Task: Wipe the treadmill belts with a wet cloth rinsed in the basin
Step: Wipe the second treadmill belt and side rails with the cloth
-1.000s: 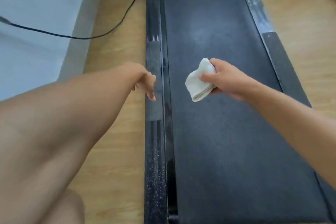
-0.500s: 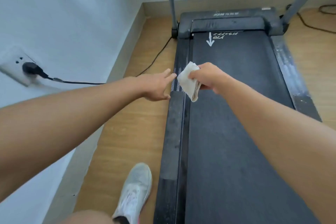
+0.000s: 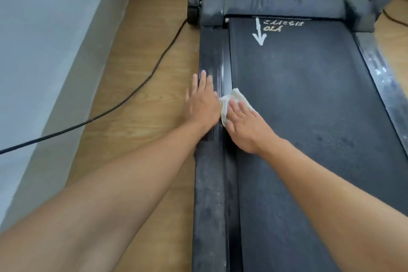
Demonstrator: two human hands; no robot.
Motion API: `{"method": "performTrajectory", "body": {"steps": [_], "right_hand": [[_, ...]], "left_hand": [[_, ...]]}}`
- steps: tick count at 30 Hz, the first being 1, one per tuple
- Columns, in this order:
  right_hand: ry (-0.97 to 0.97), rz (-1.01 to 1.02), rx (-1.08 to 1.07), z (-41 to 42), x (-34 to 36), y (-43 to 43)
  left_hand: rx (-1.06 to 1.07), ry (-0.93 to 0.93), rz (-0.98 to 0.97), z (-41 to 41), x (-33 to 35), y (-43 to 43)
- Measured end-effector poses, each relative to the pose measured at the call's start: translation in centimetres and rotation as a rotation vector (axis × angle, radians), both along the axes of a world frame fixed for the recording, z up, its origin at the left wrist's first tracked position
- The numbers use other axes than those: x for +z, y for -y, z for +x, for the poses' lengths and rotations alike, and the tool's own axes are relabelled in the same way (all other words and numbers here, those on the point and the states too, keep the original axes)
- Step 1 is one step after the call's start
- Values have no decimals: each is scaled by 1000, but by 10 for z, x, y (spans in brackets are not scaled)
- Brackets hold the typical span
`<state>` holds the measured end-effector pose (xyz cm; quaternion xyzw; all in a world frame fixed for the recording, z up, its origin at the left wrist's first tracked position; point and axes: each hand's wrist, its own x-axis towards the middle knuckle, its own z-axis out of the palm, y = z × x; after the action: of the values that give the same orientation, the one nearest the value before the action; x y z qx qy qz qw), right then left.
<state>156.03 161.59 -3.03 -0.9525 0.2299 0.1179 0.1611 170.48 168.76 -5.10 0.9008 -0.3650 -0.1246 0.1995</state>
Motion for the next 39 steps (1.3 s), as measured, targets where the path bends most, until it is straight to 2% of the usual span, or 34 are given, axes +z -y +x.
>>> {"method": "performTrajectory", "body": {"steps": [2,7,16,20,24,26,30,32,35,39], "right_hand": [[-99,-71,18,20,-15,14],[-166,-179,27,97,-10,72],[-175,-223,24,216,-11,194],[-182,-259,53,235,-16,218],[-190,-207,54,199,-10,182],[-187,-156,83,141,-13,139],[-173,-12,204,-17,10,-4],[-167,46,207,-58,22,-52],[-98,70,117,-46,15,-61],[-83,64,114,-12,5,-19]], "left_hand": [[80,-55,-33,7,-21,11],[61,-58,-133,5,-45,11],[35,-28,-128,5,-45,11],[31,-18,-119,6,-43,11],[28,-53,-129,6,-39,9],[31,-71,-137,7,-35,9],[26,-108,-108,7,-27,7],[20,-125,-101,8,-25,6],[22,-96,-93,7,-24,6],[41,-85,-114,8,-24,7]]}}
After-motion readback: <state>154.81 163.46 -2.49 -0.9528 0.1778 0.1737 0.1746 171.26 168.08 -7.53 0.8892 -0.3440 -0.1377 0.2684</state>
